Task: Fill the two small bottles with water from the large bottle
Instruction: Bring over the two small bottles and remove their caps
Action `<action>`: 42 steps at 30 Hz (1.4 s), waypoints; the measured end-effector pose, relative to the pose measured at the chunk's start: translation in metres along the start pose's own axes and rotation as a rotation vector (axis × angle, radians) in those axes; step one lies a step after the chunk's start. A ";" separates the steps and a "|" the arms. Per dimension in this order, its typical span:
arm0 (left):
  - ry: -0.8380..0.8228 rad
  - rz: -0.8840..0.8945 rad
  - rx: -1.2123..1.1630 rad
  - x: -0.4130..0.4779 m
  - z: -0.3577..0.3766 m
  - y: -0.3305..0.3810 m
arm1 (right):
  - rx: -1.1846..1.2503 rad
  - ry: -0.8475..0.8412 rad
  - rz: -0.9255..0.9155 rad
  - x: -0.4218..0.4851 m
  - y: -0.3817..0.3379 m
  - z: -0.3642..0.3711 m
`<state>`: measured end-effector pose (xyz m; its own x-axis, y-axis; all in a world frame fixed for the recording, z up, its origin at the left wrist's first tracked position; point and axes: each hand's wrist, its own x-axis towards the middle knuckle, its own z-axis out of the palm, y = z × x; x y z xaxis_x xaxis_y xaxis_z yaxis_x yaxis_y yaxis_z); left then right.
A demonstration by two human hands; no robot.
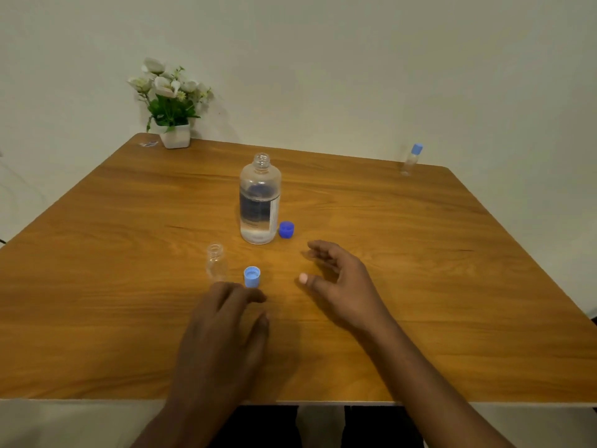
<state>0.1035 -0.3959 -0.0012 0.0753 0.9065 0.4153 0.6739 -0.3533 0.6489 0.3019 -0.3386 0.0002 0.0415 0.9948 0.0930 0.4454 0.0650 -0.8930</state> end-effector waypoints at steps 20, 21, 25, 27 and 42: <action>-0.218 0.044 0.008 0.209 0.223 0.080 | -0.087 0.635 0.211 0.135 0.090 -0.159; -0.214 0.039 0.015 0.219 0.232 0.079 | -0.094 0.640 0.215 0.146 0.095 -0.165; -0.207 0.033 0.036 0.257 0.263 0.076 | -0.114 0.650 0.219 0.194 0.112 -0.183; -0.217 0.030 0.038 0.276 0.277 0.077 | -0.137 0.659 0.219 0.218 0.120 -0.189; -0.185 0.010 -0.019 0.340 0.318 0.074 | -0.232 0.728 0.195 0.314 0.148 -0.204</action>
<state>0.4124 -0.0408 -0.0147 0.2169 0.9295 0.2982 0.6585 -0.3648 0.6582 0.5636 -0.0325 -0.0126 0.6778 0.6795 0.2808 0.5417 -0.2033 -0.8156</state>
